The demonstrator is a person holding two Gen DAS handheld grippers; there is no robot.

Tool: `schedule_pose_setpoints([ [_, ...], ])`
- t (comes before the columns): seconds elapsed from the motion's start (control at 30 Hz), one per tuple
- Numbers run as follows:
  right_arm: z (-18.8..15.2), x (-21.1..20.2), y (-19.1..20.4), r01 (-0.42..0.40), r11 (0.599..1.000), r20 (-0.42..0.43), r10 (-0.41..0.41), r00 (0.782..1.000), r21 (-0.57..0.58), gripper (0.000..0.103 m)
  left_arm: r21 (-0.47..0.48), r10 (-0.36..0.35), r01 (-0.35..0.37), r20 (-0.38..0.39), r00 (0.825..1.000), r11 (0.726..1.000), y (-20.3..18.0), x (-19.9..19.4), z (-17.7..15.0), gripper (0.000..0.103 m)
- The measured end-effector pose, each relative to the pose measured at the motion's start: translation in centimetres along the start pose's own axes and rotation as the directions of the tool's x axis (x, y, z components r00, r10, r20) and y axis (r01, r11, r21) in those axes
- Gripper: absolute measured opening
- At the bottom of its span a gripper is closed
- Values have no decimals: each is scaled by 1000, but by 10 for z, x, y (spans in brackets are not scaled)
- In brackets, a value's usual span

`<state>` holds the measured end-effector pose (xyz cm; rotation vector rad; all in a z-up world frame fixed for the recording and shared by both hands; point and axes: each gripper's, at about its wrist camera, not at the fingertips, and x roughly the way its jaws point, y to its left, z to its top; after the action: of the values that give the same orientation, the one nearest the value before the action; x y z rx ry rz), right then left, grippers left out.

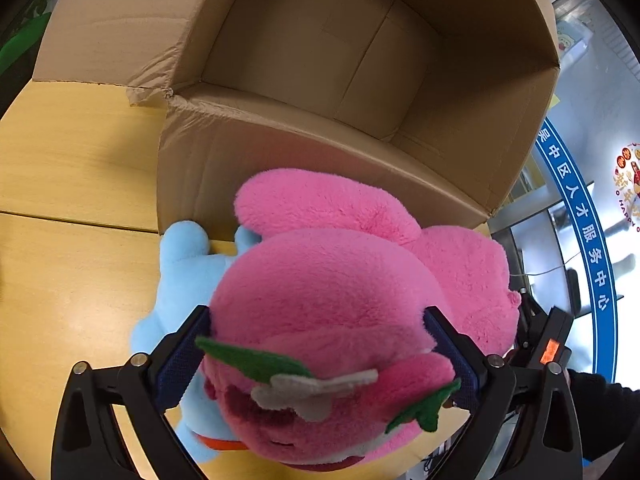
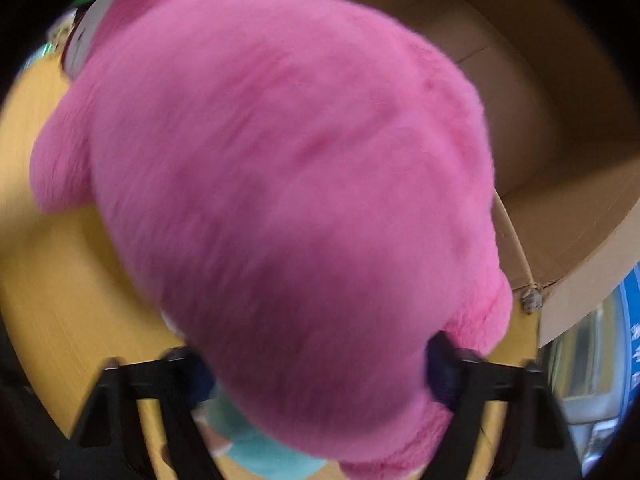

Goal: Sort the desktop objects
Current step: 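Grasp the pink bear's head with left tool while right tool grasps its body, then lift the pink bear with both tools and lower it into the box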

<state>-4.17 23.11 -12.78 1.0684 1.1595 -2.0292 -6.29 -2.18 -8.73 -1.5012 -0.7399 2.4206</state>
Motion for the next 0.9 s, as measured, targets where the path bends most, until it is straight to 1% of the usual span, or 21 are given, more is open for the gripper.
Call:
schedule_pose_setpoints([
  [0.03, 1, -1, -1, -5, 1000, -5, 5, 1000, 7, 66, 0, 5, -5, 2, 1000, 1000, -1, -1, 0, 93],
  [0.1, 2, -6, -1, -10, 1000, -12, 11, 1000, 17, 57, -4, 15, -15, 7, 1000, 1000, -3, -5, 0, 86],
  [0.13, 2, -8, -1, -12, 1000, -13, 13, 1000, 22, 55, -6, 18, -18, 8, 1000, 1000, -5, -6, 0, 84],
  [0.2, 1, -21, -4, -13, 998, -1, 13, 1000, 54, 50, -9, 32, -32, 18, 999, 999, -10, -12, -1, 77],
  [0.23, 1, -30, -7, -10, 997, 14, 9, 1000, 75, 49, -12, 37, -37, 26, 999, 999, -13, -17, -1, 76],
  [0.3, -1, -52, -13, 13, 994, 52, -19, 998, 112, 47, -8, 35, -35, 70, 997, 999, -26, -34, -1, 73],
  [0.37, -4, -74, -17, 44, 991, 91, -56, 994, 129, 47, 1, 33, -34, 109, 993, 999, -40, -51, 2, 72],
  [0.5, -13, -124, -31, 90, 980, 177, -123, 977, 179, 47, 46, 28, -37, 186, 982, 998, -81, -95, 7, 72],
  [0.6, -20, -176, -54, 120, 963, 265, -185, 946, 242, 47, 86, 17, -39, 247, 969, 995, -117, -135, 10, 72],
  [0.67, -21, -211, -70, 139, 951, 324, -228, 918, 275, 47, 100, 7, -38, 296, 955, 994, -141, -163, 12, 72],
  [0.73, -20, -247, -89, 159, 940, 384, -272, 882, 302, 47, 120, -6, -38, 347, 938, 992, -165, -192, 18, 72],
  [0.8, -18, -276, -107, 171, 932, 437, -305, 846, 320, 47, 161, -19, -51, 406, 914, 986, -194, -223, 28, 72],
  [0.87, -13, -302, -125, 189, 924, 485, -339, 806, 333, 47, 200, -29, -70, 453, 891, 977, -218, -248, 37, 72],
  [0.9, -9, -311, -135, 203, 920, 509, -359, 783, 336, 47, 217, -32, -82, 476, 879, 973, -229, -258, 44, 72],
])
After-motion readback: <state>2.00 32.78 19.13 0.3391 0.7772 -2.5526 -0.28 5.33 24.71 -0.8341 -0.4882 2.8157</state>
